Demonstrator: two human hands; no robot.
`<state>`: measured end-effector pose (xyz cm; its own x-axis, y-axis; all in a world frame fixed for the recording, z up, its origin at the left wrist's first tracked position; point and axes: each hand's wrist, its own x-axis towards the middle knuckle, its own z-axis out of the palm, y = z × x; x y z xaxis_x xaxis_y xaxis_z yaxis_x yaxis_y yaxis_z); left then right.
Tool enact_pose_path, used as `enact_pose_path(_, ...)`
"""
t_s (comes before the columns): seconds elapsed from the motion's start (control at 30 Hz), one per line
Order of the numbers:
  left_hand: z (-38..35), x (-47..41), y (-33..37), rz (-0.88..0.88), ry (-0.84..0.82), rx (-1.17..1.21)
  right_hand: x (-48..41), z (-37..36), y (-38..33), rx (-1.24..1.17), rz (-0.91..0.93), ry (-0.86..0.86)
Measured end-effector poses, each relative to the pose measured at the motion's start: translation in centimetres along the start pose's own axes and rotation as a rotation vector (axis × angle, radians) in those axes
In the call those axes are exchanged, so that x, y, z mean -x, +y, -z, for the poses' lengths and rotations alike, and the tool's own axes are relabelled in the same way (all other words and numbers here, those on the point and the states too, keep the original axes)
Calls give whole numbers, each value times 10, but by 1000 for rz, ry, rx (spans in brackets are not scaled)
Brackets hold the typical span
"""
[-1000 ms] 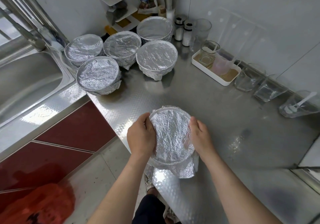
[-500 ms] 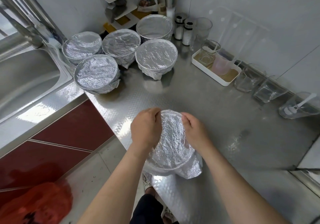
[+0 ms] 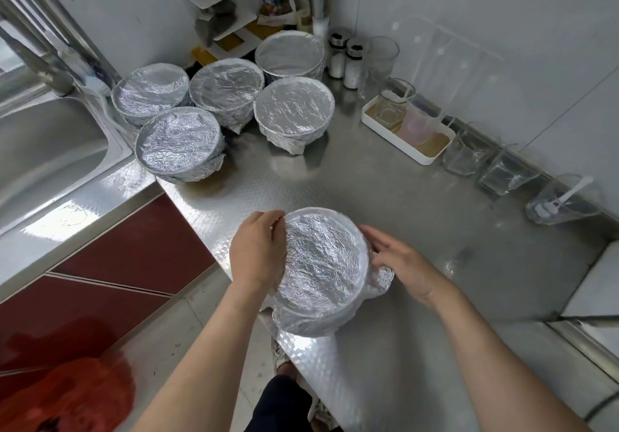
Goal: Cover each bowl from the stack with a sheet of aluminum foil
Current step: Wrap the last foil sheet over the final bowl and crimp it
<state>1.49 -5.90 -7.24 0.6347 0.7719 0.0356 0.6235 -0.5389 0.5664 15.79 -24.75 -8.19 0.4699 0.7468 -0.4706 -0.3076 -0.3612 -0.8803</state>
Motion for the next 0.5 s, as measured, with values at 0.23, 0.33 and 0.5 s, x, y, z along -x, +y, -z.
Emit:
enact_pose_path(0.23,-4,15,-4,59,-18,136,0,-11,13,-135,52,209)
enact_pose_path(0.33,-6,26,-4,163,-48,327,1,-24,20,-300,74,339)
enact_pose_path(0.5,-12,32,2,238,40,305,0,-49,24,-557,57,541)
